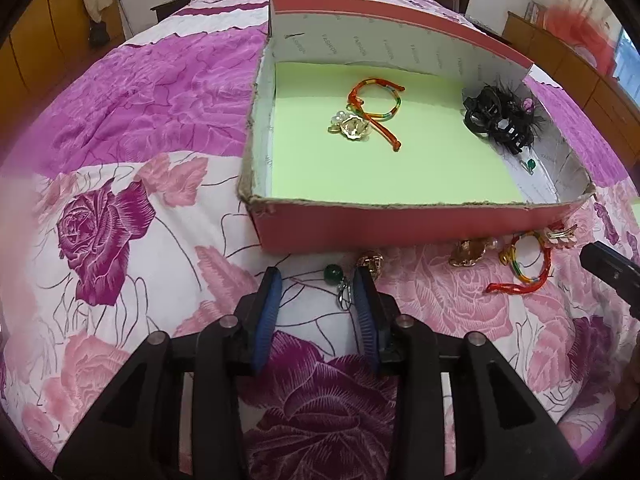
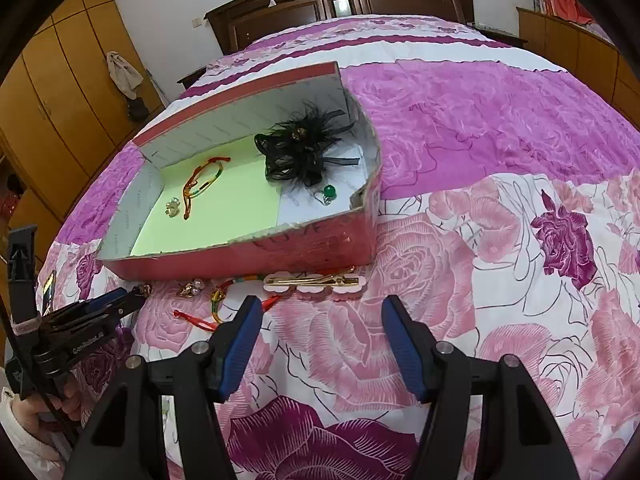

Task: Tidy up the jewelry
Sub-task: 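Grasp the green bead earring with the left tool while the right tool grasps the gold barrette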

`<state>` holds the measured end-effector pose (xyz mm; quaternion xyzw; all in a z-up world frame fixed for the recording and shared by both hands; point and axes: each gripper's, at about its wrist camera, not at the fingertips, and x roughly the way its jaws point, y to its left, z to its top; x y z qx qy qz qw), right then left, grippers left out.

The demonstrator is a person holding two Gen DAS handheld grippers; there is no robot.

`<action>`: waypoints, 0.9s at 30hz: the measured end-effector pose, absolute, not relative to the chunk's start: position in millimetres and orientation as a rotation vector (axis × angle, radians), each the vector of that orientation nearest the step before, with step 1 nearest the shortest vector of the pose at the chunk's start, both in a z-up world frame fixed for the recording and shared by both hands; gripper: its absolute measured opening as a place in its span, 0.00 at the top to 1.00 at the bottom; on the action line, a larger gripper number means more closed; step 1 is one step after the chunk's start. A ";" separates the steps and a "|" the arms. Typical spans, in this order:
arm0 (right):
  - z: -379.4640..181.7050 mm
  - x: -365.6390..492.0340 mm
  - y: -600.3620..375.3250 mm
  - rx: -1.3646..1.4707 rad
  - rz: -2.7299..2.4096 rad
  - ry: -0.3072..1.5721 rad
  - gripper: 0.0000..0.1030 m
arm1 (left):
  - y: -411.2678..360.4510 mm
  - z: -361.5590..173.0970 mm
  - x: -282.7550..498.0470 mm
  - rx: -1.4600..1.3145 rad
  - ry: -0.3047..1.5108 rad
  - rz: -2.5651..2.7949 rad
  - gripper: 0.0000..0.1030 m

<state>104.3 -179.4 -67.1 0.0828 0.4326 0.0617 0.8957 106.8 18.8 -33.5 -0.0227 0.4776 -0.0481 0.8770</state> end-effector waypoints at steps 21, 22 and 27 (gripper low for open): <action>-78.0 122.0 -155.0 0.067 0.068 0.942 0.13 | 30.0 -38.5 103.5 -0.132 0.972 -0.144 0.96; -78.9 124.1 -155.4 0.064 0.061 0.946 0.13 | 30.5 -38.9 103.7 -0.135 0.972 -0.145 0.96; -85.2 135.8 -162.3 0.083 0.034 0.968 0.13 | 32.2 -41.2 104.1 -0.150 0.973 -0.153 0.96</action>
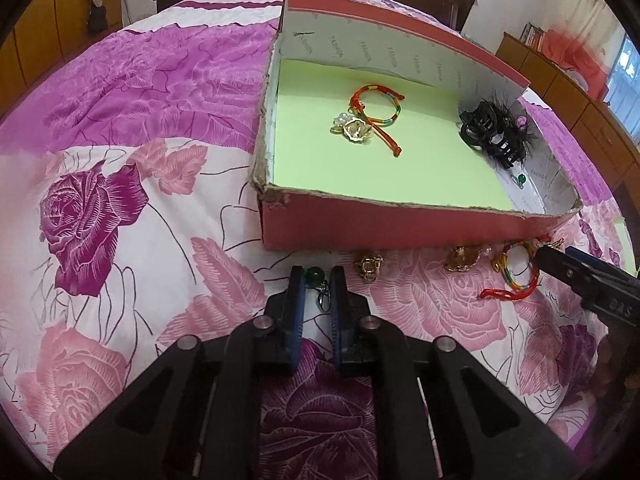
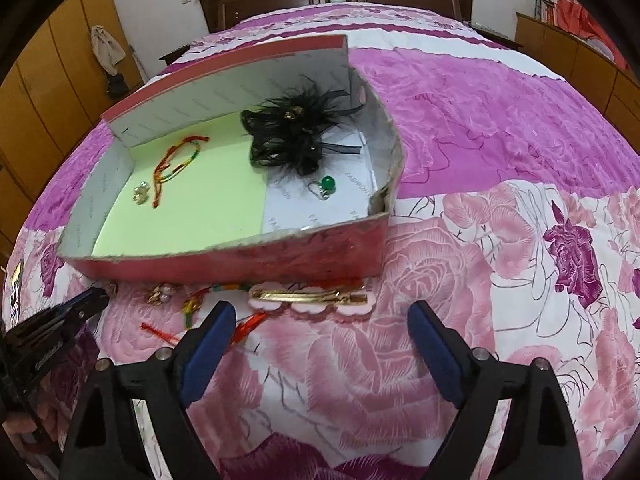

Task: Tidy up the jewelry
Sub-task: 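Grasp the green bead earring with the left tool while the right tool grasps the gold barrette, then carry the green bead earring and gold barrette into the pink box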

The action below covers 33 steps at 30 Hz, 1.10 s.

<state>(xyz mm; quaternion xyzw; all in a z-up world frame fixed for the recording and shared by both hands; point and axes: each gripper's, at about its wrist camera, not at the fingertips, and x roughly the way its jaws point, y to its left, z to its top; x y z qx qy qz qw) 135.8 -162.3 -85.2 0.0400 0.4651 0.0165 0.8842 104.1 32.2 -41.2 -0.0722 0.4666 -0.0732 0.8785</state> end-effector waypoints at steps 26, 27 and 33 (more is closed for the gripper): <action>-56.3 102.1 -168.6 0.115 0.085 0.873 0.31 | 36.9 6.2 71.4 -0.159 0.870 -0.128 0.96; -54.2 99.5 -168.4 0.119 0.087 0.867 0.31 | 36.3 9.4 70.4 -0.158 0.864 -0.129 0.96; -32.3 86.9 -171.5 0.131 0.110 0.811 0.31 | 30.3 31.3 65.0 -0.145 0.815 -0.148 0.96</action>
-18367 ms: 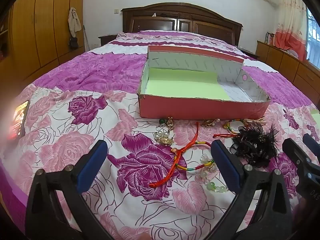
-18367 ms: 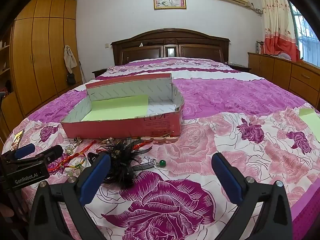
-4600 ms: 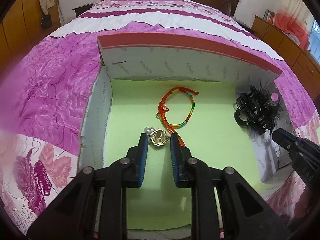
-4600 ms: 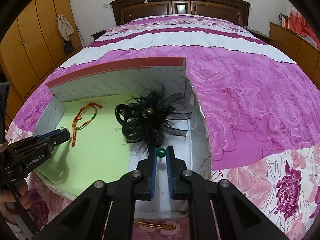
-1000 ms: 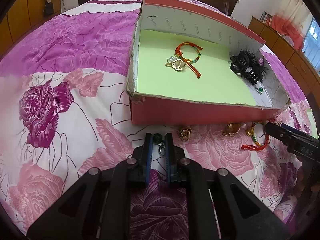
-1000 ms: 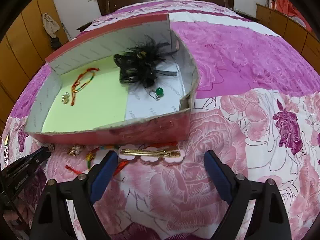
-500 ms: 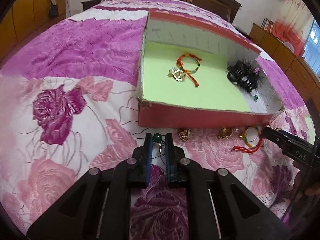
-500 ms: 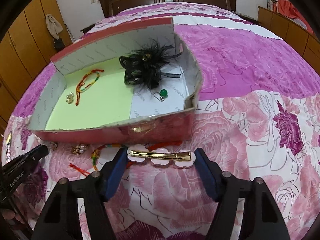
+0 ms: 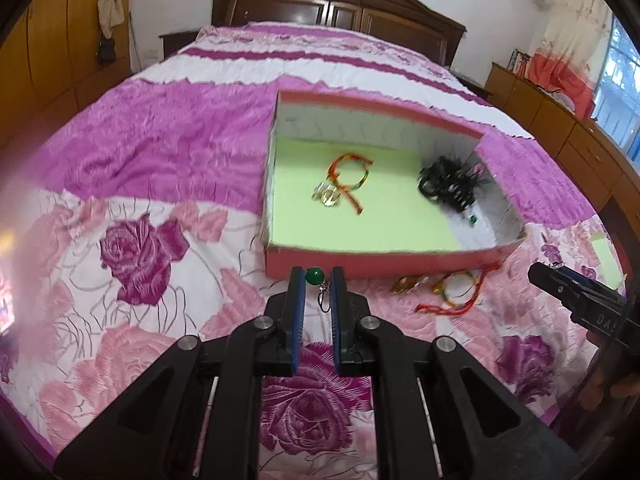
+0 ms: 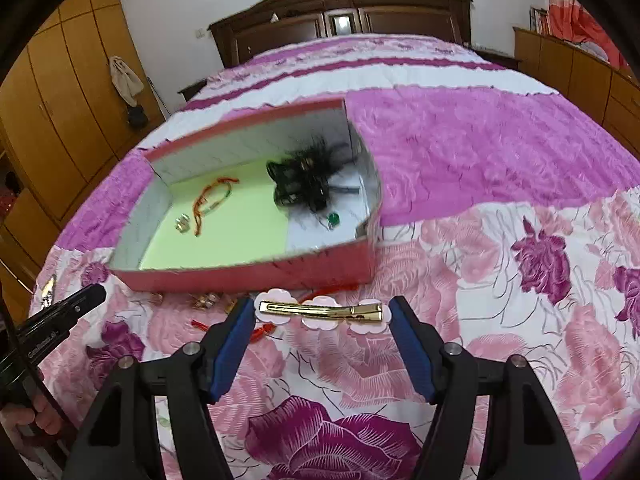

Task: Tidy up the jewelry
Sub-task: 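Carry the green bead earring and gold barrette into the pink box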

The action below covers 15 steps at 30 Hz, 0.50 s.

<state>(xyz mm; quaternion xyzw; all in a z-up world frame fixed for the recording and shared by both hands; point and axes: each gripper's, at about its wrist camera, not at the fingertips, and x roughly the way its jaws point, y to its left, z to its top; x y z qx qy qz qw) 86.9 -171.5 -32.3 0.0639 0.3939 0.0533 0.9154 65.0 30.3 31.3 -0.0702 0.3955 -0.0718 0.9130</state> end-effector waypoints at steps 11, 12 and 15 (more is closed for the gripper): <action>-3.7 96.5 -160.7 0.112 0.155 0.732 0.31 | 19.7 57.6 85.8 -0.122 0.756 -0.156 0.96; -2.7 99.9 -159.8 0.111 0.158 0.729 0.31 | 18.9 58.6 88.9 -0.121 0.753 -0.157 0.96; -1.1 110.2 -157.9 0.106 0.160 0.716 0.31 | 15.2 58.6 99.6 -0.118 0.753 -0.158 0.96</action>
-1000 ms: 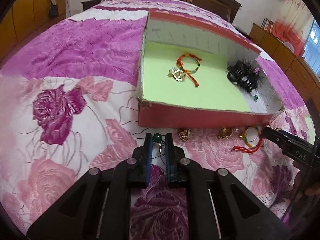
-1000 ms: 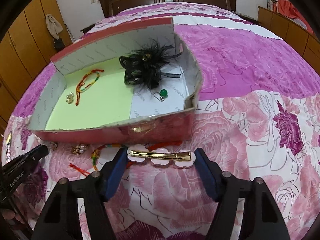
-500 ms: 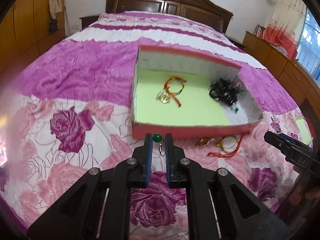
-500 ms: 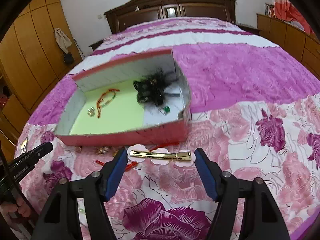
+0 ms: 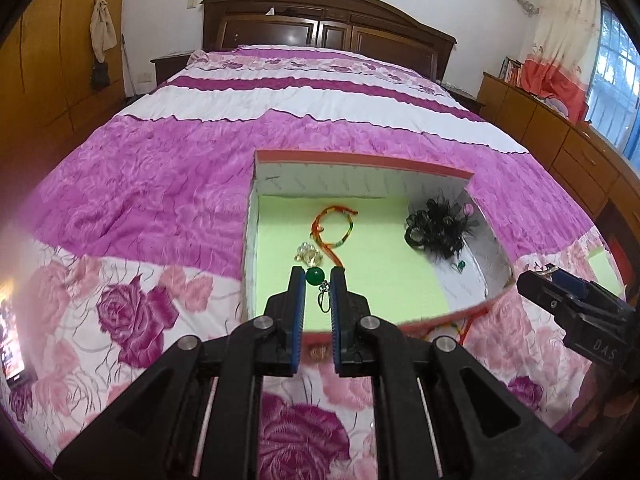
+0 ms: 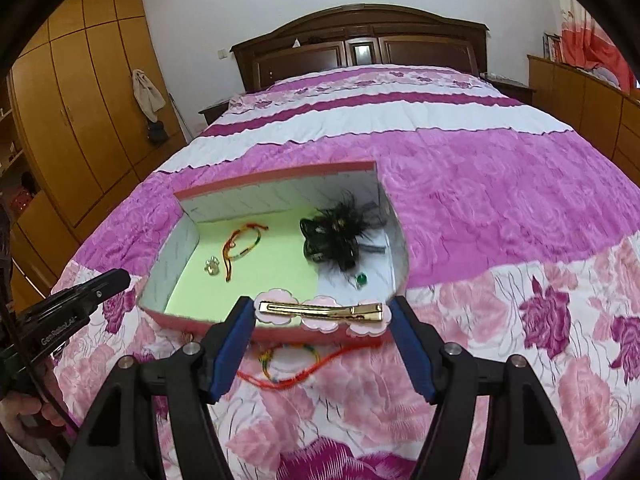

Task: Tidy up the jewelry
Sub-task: 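Carry the green bead earring and gold barrette into the pink box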

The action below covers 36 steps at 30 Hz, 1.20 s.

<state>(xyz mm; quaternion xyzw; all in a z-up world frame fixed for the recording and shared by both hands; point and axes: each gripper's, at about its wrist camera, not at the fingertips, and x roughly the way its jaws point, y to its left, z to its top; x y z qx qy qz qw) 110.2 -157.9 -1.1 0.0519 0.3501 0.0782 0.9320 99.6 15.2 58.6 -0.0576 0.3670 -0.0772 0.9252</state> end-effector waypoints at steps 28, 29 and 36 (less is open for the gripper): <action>-57.2 183.4 -133.6 0.029 0.154 0.843 0.31 | -10.1 -11.1 172.5 -0.073 0.934 -0.150 0.96; -57.9 183.3 -132.1 0.023 0.156 0.842 0.31 | -9.9 -12.3 172.8 -0.075 0.938 -0.150 0.96; -56.8 183.4 -131.1 0.037 0.164 0.840 0.31 | -11.0 -9.0 172.1 -0.075 0.931 -0.155 0.95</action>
